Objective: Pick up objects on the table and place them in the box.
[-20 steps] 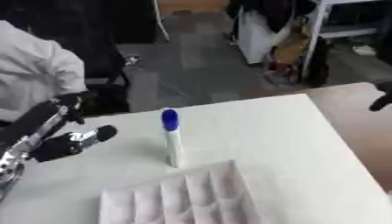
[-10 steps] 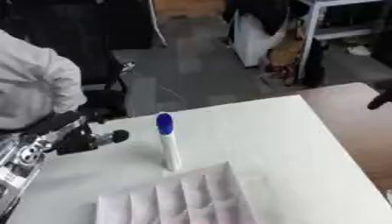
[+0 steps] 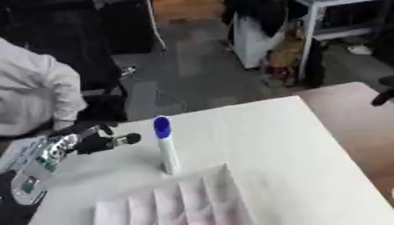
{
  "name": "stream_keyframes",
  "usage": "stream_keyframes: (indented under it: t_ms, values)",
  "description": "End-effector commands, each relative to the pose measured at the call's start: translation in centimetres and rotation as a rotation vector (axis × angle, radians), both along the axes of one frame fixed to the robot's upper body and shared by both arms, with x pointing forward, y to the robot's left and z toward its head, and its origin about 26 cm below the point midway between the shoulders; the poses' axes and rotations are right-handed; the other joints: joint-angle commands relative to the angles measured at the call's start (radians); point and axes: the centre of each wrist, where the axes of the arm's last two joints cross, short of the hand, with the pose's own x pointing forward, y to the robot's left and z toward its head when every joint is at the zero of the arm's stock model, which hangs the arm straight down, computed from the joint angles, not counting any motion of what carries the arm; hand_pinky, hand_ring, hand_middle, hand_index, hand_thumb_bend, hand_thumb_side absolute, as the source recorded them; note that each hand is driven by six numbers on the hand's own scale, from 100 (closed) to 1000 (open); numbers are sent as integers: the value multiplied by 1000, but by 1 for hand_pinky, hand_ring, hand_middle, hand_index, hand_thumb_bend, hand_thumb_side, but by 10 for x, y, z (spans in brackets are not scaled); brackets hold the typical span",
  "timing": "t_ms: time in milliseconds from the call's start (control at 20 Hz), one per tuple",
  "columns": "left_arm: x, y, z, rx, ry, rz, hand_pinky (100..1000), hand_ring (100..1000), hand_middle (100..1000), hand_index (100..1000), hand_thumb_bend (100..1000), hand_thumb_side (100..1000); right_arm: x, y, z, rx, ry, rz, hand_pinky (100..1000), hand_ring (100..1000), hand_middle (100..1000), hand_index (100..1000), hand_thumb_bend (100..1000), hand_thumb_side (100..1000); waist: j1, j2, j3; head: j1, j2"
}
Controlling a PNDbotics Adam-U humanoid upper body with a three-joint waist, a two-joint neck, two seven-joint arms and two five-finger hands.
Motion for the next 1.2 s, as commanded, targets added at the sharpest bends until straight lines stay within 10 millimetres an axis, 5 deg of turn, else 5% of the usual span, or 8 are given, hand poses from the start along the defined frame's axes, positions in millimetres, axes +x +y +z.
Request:
stream_keyframes:
  t_ms: [50,550,1200]
  values:
    - [5,0,12,9,-16,16,514,693,859,1000,1000,1000,-2,1,11,-14,-31,13,381,570,475,693,100,941,-2,-20,-2,11,3]
    - [7,-16,10,0,52,-93,545,709,871,1000,1000,995,-1,4,14,-7,-38,26,381,569,476,693,100,941,5,-20,-17,6,4]
    - [6,-16,18,74,169,-210,706,811,958,1000,1000,631,-1,4,13,-10,-36,26,380,570,474,693,100,941,4,-17,-17,3,3]
